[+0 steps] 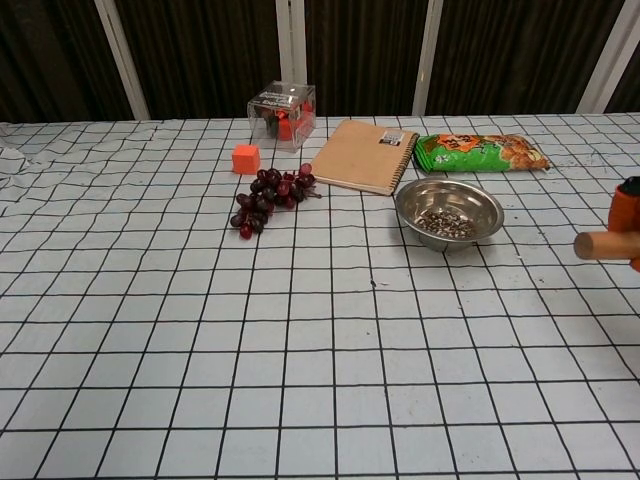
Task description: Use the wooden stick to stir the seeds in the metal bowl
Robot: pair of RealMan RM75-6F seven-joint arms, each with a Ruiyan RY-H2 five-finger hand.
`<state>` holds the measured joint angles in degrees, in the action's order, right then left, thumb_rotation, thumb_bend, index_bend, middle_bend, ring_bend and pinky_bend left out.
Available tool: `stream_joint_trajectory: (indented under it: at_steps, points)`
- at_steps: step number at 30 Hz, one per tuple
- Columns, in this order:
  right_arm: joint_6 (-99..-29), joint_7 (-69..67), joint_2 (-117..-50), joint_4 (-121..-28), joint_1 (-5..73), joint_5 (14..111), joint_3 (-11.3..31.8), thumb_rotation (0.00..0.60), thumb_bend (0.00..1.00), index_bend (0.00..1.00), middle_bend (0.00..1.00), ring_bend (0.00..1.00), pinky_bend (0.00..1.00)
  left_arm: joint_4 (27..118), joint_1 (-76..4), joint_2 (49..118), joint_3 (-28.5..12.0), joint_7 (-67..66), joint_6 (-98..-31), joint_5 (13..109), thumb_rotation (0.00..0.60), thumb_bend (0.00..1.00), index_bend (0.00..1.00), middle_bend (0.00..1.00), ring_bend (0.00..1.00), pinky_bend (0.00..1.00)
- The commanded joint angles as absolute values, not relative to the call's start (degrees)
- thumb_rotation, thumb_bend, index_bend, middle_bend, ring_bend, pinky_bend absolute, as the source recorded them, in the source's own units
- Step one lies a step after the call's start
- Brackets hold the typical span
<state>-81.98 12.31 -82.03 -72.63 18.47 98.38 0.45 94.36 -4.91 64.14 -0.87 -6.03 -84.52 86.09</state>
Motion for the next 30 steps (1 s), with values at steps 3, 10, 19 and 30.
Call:
stream_joint_trajectory:
  at_steps: [3, 10, 19, 30]
  points:
    - [-77.55, 18.43, -85.84, -69.22, 20.15, 98.30, 0.11, 0.600, 0.46, 0.78, 0.65, 0.52, 0.00, 94.32, -4.99, 64.04, -0.78, -5.78, -84.33, 86.29, 0.600, 0.07, 0.00, 0.00, 0.00, 0.00]
    - [-73.46, 22.21, -88.11, -68.70, 20.25, 94.61, 0.62, 0.600, 0.46, 0.69, 0.63, 0.47, 0.00, 94.41, -5.06, 63.86, -0.82, -5.40, -84.04, 86.12, 0.600, 0.07, 0.00, 0.00, 0.00, 0.00]
    - [-71.65, 26.71, -88.49, -71.86, 19.13, 91.01, 0.68, 0.600, 0.46, 0.29, 0.37, 0.24, 0.00, 94.54, -5.05, 63.80, -0.82, -5.34, -84.00, 86.11, 0.600, 0.07, 0.00, 0.00, 0.00, 0.00]
    - [-73.93, 30.93, -86.18, -80.67, 18.00, 90.44, 1.02, 0.600, 0.46, 0.16, 0.29, 0.17, 0.00, 94.66, -4.90, 63.72, -0.78, -4.86, -84.20, 86.24, 0.600, 0.06, 0.00, 0.00, 0.00, 0.00]
